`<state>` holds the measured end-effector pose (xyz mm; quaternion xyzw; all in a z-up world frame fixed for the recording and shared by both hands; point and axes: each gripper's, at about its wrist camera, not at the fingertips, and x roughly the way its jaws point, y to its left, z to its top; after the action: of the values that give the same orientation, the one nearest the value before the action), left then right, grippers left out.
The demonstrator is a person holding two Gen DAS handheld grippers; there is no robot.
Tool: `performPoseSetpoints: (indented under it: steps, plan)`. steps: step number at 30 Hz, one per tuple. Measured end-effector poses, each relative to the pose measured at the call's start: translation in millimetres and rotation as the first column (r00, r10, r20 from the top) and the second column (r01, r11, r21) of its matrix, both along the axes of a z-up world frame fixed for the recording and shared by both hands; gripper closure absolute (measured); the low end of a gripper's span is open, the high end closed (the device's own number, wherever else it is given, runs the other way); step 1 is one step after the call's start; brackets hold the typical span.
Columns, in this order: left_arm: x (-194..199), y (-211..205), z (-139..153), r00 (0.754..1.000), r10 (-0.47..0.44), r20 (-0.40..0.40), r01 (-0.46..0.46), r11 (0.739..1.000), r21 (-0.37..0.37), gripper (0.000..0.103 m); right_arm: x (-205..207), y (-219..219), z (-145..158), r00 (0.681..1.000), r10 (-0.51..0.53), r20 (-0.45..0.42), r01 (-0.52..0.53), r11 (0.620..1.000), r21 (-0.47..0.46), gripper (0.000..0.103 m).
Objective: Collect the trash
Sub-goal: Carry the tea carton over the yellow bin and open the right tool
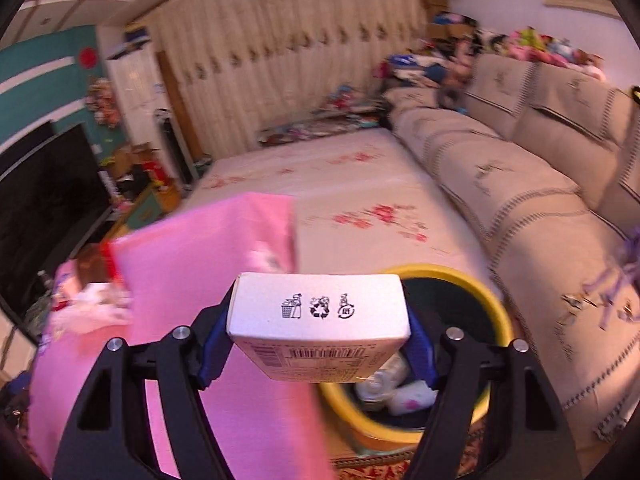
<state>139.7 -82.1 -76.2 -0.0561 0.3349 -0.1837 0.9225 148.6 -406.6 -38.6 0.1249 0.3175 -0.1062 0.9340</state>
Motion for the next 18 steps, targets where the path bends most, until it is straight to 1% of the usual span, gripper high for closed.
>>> performPoseSetpoints:
  steps: [5, 8, 11, 15, 18]
  plan:
    - [10, -13, -6, 0.999, -0.018, -0.029, 0.018, 1.000, 0.002, 0.005, 14, -49, -57, 0.986, -0.092, -0.142, 0.094, 0.996, 0.005, 0.034]
    - [16, -18, -8, 0.999, -0.022, -0.041, 0.023, 1.000, 0.003, 0.005, 21, -62, -87, 0.970, -0.126, -0.207, 0.126, 0.992, -0.011, 0.034]
    - [20, -22, -11, 0.998, -0.027, -0.049, 0.027, 1.000, 0.011, 0.005, 27, -65, -113, 0.955, -0.139, -0.261, 0.141, 0.990, -0.012, 0.034]
    - [25, -21, -13, 0.998, -0.029, -0.050, 0.030, 0.999, 0.021, 0.005, 31, -65, -139, 0.935, -0.153, -0.319, 0.151, 0.988, -0.033, 0.033]
    - [28, -20, -13, 0.998, -0.026, -0.051, 0.027, 0.999, 0.019, 0.005, 30, -62, -144, 0.933, -0.152, -0.325, 0.153, 0.988, -0.025, 0.033]
